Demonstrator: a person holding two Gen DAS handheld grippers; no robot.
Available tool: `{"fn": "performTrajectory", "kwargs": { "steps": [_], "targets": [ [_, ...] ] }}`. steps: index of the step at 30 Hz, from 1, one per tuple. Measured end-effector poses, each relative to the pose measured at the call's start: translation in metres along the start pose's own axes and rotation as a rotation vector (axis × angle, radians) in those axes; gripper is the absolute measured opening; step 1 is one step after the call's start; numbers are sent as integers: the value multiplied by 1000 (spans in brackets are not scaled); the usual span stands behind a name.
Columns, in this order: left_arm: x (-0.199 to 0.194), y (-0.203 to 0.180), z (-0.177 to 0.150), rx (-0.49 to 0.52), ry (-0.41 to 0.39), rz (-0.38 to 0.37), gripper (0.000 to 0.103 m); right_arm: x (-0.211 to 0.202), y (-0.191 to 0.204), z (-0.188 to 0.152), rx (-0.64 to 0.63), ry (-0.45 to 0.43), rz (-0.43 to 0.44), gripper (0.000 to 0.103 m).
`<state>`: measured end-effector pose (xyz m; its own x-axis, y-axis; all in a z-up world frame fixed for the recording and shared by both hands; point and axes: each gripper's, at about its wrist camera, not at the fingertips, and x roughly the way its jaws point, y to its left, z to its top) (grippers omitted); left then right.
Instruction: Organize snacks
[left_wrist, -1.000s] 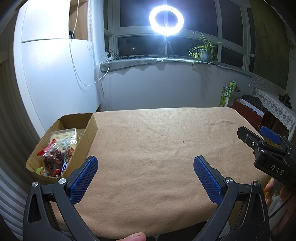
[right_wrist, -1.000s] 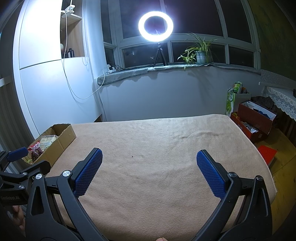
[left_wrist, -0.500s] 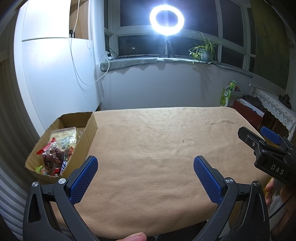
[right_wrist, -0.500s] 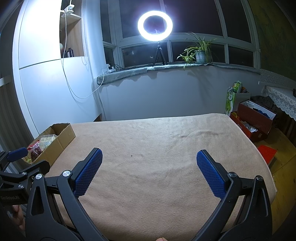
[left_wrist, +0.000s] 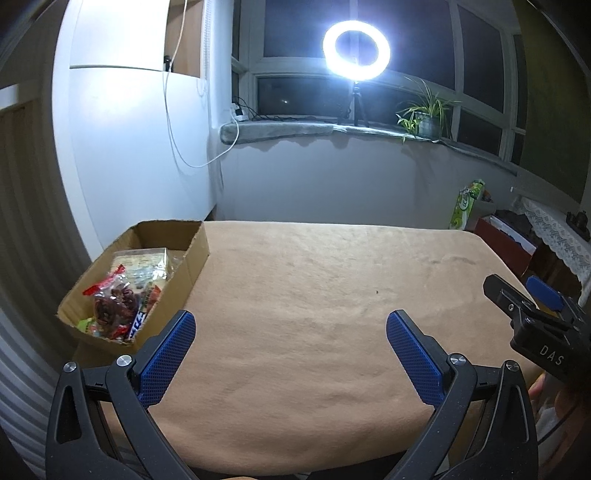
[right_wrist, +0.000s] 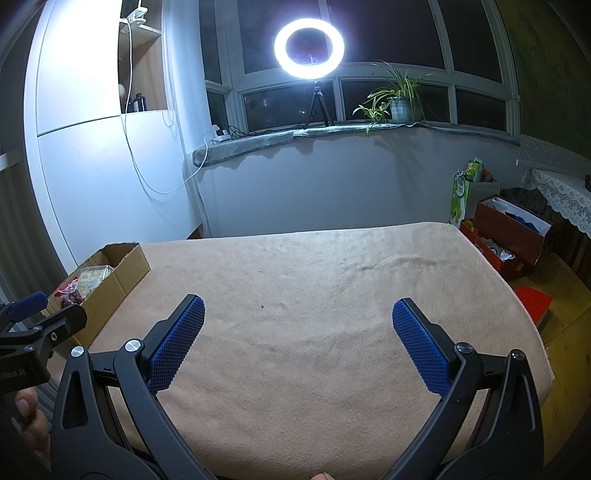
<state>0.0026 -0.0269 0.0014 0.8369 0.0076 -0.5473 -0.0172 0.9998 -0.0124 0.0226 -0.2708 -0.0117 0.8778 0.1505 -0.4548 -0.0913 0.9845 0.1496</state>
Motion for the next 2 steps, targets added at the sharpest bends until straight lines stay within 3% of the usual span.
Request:
{"fn": "performTrajectory", "kwargs": {
  "steps": [2],
  "targets": [
    [0, -2, 0, 7, 0, -1, 103, 0, 0, -2, 1, 1, 0, 103]
  ]
}}
